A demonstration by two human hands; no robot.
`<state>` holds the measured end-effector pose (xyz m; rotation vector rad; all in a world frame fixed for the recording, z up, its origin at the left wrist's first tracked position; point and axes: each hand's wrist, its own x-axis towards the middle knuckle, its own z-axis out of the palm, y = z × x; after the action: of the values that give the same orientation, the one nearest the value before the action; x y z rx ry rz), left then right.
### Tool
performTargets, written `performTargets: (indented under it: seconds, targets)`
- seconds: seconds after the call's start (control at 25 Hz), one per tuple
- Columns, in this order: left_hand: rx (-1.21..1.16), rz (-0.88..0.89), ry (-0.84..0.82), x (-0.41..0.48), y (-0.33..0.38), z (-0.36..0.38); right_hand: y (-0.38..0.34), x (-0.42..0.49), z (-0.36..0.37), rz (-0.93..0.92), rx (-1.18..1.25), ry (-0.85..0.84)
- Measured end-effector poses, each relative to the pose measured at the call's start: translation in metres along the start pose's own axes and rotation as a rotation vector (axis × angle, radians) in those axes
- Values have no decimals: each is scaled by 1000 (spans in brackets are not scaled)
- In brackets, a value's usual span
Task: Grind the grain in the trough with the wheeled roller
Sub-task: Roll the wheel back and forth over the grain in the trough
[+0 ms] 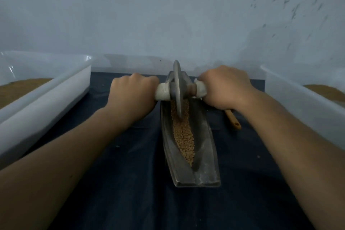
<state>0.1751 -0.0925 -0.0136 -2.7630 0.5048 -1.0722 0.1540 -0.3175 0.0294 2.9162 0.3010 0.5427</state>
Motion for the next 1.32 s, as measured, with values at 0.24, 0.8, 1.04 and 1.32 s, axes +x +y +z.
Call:
performTargets:
  seconds: [0.24, 0.8, 1.04, 1.32]
  targets:
    - [40, 183, -51, -20, -8, -30, 2, -30, -30, -78, 106, -520]
    - [49, -29, 44, -5, 4, 0, 5, -5, 27, -45, -76, 296]
    - [73, 19, 36, -28, 12, -30, 1, -47, 21, 20, -50, 258]
    - [52, -21, 38, 0, 7, -2, 5, -5, 39, 44, -80, 330]
